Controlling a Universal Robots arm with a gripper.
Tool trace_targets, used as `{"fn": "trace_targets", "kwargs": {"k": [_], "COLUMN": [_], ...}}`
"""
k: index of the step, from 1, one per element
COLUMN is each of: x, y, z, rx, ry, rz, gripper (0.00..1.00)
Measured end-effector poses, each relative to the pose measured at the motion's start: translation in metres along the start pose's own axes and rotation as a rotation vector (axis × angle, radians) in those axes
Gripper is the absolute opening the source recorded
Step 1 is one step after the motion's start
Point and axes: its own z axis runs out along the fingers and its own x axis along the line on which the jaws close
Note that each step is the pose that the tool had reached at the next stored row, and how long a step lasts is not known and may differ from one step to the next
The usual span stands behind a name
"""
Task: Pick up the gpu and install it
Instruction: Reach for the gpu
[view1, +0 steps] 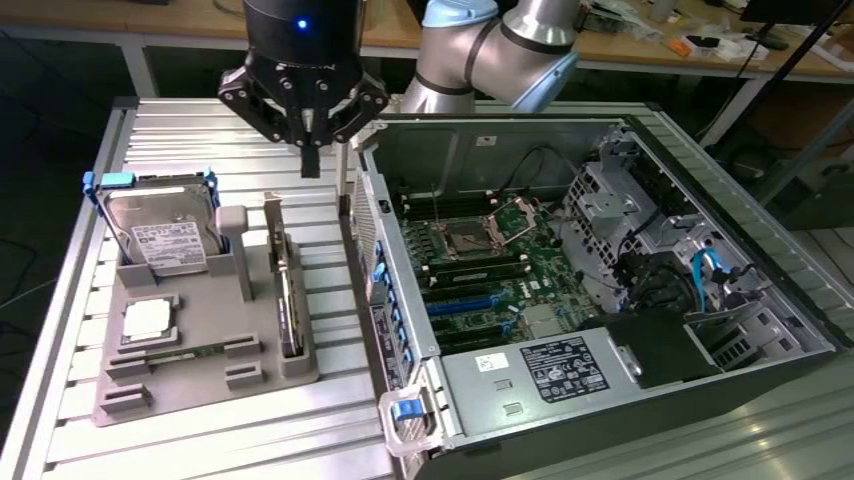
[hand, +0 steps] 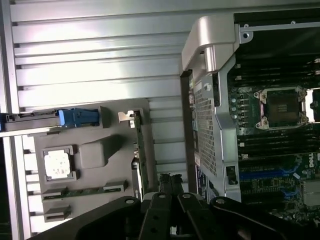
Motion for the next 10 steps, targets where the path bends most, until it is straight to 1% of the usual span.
{"fn": "trace_targets", "kwargs": {"k": [10], "x": [0.031], "y": [-0.0023], "z": [-0.0007], "rx": [-0.0001], "ry": [0.0000], "rz": [0.000], "gripper": [0.11]}}
